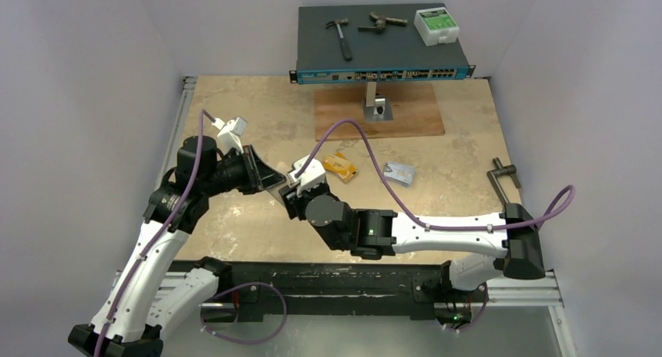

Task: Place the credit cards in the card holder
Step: Open the card holder.

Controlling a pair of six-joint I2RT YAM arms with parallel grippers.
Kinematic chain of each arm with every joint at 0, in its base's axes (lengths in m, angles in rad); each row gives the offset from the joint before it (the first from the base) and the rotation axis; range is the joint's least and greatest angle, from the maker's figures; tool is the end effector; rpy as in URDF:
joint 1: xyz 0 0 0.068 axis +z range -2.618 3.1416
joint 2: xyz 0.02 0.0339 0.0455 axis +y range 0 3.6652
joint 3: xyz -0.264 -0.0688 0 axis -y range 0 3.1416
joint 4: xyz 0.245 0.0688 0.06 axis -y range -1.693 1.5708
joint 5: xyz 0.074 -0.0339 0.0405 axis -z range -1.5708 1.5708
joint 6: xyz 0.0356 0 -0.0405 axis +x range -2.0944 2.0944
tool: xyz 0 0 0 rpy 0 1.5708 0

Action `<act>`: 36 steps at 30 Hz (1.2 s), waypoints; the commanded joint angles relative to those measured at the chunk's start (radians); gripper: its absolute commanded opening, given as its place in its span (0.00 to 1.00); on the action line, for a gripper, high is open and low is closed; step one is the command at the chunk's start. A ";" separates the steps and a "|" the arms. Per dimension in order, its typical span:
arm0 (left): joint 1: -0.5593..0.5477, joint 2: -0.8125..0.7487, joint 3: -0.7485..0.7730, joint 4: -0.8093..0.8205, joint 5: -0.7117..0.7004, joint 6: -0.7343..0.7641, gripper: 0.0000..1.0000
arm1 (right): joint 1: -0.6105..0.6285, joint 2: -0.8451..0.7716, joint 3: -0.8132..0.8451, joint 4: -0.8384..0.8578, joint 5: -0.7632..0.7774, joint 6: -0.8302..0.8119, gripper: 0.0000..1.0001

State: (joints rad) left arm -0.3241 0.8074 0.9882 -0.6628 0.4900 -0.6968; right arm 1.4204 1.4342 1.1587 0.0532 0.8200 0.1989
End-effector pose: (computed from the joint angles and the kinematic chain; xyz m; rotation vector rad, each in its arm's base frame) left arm 0.1474 -0.0672 0.3585 -0.0790 2.1864 -1.1118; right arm 0.0755 0.3244 0.3445 -0.4759 1.6774 0.4593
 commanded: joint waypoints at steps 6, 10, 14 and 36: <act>-0.006 -0.011 0.017 0.024 0.042 -0.056 0.00 | 0.010 0.088 0.089 0.002 0.145 -0.048 0.40; -0.006 -0.011 0.022 0.020 0.043 -0.060 0.00 | 0.015 0.128 0.102 -0.001 0.219 -0.070 0.31; -0.006 -0.009 0.025 0.015 0.049 -0.065 0.00 | 0.017 0.136 0.097 0.008 0.246 -0.066 0.18; -0.006 -0.008 0.026 -0.013 0.048 -0.064 0.00 | -0.003 0.011 -0.027 0.088 0.292 -0.018 0.00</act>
State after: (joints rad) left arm -0.3241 0.8131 0.9882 -0.6792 0.5014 -0.7418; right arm 1.4296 1.4891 1.1454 0.1219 1.0840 0.1516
